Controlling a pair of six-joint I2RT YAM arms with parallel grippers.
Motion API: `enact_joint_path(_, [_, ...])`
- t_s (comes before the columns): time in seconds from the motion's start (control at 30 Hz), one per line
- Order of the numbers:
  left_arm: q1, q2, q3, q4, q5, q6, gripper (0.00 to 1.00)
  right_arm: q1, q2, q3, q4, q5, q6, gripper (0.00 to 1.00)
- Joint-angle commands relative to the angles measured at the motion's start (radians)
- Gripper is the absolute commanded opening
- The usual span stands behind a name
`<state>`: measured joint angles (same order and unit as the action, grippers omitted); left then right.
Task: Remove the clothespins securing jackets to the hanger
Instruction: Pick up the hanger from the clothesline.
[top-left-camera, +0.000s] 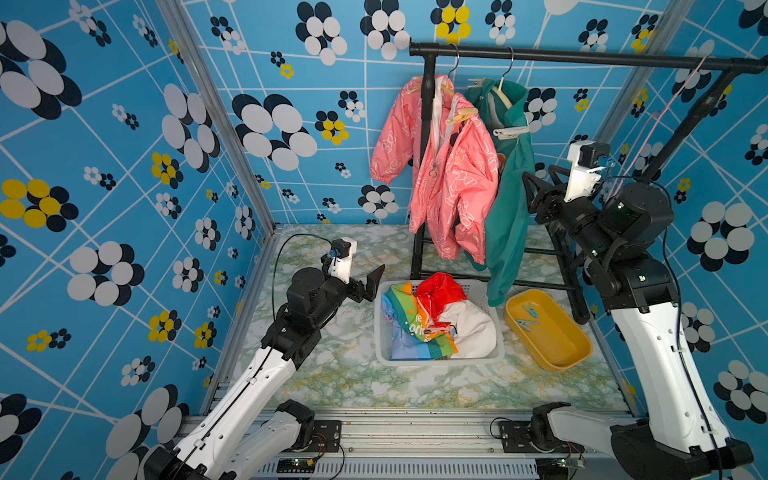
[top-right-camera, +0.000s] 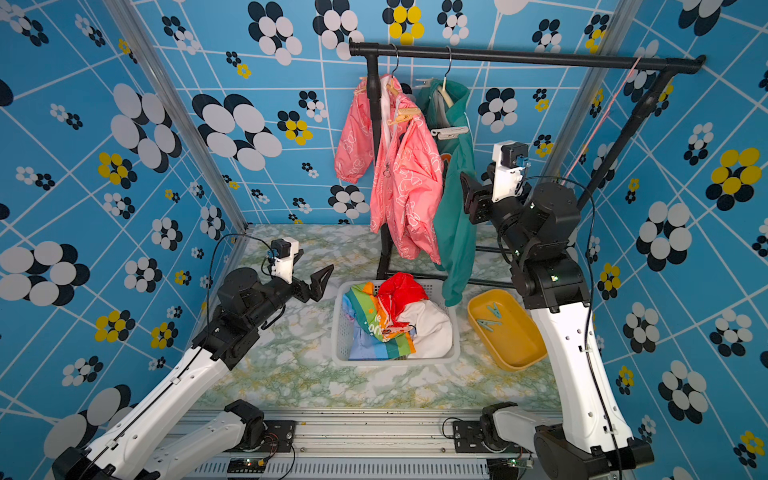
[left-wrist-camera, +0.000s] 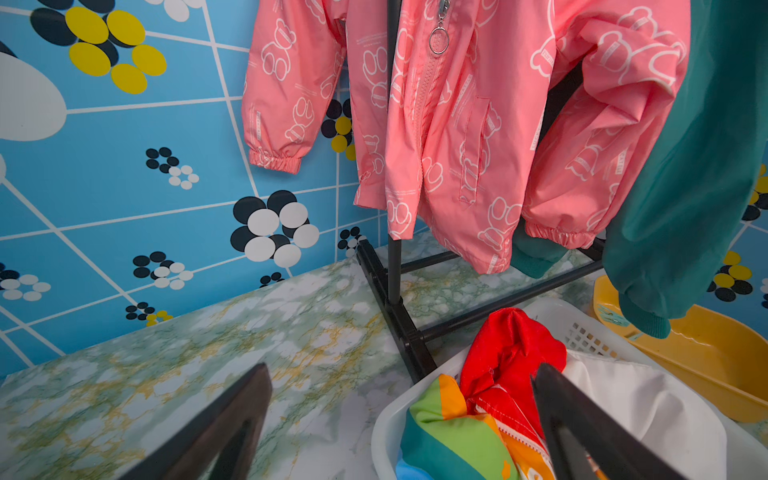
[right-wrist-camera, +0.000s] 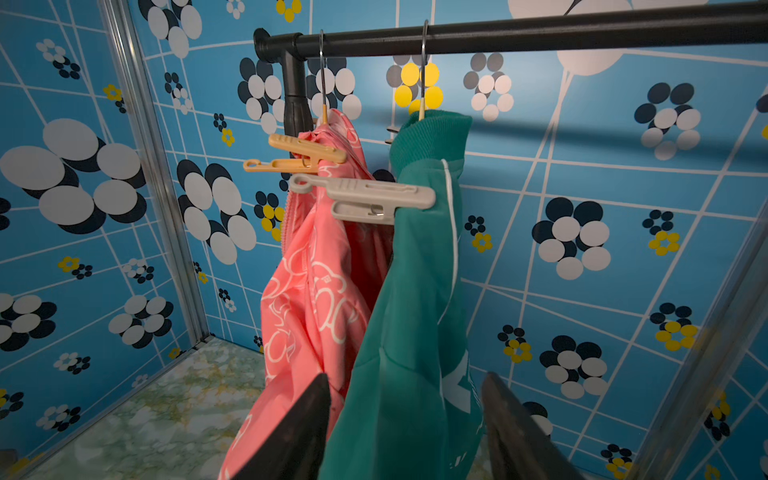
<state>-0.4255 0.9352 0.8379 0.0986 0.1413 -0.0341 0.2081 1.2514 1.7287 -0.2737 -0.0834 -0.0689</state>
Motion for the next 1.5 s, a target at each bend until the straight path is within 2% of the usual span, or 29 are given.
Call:
enact_joint_path(0.0, [0.007,0.01,-0.018,0.012,-0.012,-0.001,0.99,0.004,0.066,0.062,-0.018,0.024,-0.023,0.6])
enact_joint_path(0.13, [0.006,0.009,-0.022,0.011,-0.012,-0.001,1.0,0.004,0.125,0.122,-0.051,0.018,-0.038,0.58])
enact_joint_path(0.2, [0.007,0.004,-0.022,0.004,-0.015,0.003,0.99,0.004,0.148,0.144,-0.052,0.039,-0.05,0.53])
enact_joint_path(0.33, [0.005,-0.011,-0.028,0.0,-0.025,0.005,1.0,0.004,0.187,0.197,-0.068,0.065,-0.063,0.33])
enact_joint_path(0.53, [0.007,-0.018,-0.033,-0.003,-0.029,0.007,1.0,0.003,0.24,0.247,-0.073,0.085,-0.087,0.17])
enact_joint_path(0.67, [0.007,-0.026,-0.033,-0.021,-0.04,0.013,0.99,0.004,0.256,0.256,-0.063,0.057,-0.107,0.0])
enact_joint_path(0.87, [0.008,-0.044,-0.039,-0.027,-0.052,0.017,0.99,0.004,0.242,0.238,-0.038,-0.017,-0.108,0.0])
enact_joint_path(1.27, [0.007,-0.034,-0.033,-0.021,-0.045,0.013,1.0,0.004,0.035,0.021,0.307,0.099,-0.038,0.0])
enact_joint_path(1.47, [0.008,-0.041,-0.03,-0.023,-0.041,0.007,0.99,0.004,-0.037,0.016,0.311,0.123,-0.073,0.0])
